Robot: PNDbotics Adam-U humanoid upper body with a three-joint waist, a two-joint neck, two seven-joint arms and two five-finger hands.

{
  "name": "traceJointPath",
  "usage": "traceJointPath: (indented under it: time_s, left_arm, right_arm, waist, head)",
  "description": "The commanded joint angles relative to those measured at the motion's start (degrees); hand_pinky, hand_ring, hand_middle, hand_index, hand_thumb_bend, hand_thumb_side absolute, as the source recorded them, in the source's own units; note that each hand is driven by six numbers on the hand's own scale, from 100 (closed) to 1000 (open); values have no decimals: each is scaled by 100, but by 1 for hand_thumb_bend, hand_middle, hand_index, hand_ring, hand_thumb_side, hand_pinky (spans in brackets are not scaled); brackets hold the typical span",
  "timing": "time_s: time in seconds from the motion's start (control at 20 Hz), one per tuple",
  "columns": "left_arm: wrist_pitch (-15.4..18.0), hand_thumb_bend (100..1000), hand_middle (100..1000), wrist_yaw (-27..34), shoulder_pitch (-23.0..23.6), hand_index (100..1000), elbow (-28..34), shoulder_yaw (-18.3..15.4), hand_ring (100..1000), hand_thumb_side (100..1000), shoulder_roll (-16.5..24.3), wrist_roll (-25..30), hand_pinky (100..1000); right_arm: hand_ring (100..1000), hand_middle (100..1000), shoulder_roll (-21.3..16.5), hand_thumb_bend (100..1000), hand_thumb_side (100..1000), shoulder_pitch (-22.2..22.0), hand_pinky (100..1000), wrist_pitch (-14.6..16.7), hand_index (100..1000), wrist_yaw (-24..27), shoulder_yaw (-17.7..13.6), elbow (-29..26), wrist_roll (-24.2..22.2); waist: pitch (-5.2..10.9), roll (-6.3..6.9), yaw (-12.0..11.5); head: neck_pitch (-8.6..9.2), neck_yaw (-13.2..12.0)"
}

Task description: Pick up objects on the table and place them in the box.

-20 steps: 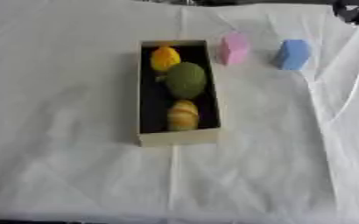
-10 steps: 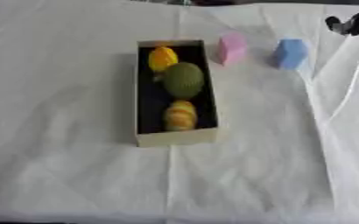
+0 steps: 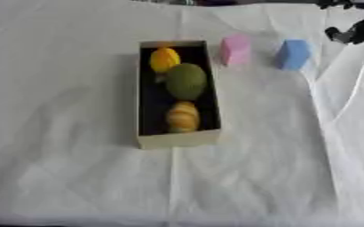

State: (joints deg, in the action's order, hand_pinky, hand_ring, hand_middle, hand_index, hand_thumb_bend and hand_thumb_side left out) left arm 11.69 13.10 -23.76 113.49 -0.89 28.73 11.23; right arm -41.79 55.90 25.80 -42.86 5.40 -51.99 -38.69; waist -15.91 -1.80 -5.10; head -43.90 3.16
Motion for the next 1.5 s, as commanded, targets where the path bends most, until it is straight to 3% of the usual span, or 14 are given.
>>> traceJointPath:
  time_s: [0.05, 0.7, 1.15, 1.5]
  left_arm:
    - [-10, 100, 847, -13, -87, 901, 110, -20, 841, 672, 88, 28, 862]
    - [-60, 100, 851, 7, -103, 891, 110, 23, 838, 672, 52, 130, 863]
    - [-88, 100, 856, 47, -108, 891, 110, 36, 864, 672, 43, 191, 855]
    - [-110, 100, 852, 71, -115, 890, 105, 56, 862, 672, 27, 233, 855]
  right_arm:
    - [971, 922, -278, 100, 414, 71, 902, 84, 1000, 154, 64, -221, -184]
    - [999, 941, -305, 109, 435, 51, 928, 69, 1000, 210, 227, -423, -531]
    - [1000, 944, -166, 181, 449, 202, 938, 377, 1000, 76, 597, -180, -683]
    - [1000, 942, -81, 165, 473, 263, 937, 501, 1000, 125, 703, 31, -661]
  waist:
    - [140, -82, 12]
    - [140, -99, 13]
    - [144, -121, 5]
    - [142, -123, 4]
  head:
    - [-22, -10]
    - [-22, -41]
    - [-22, -55]
    - [-22, -69]
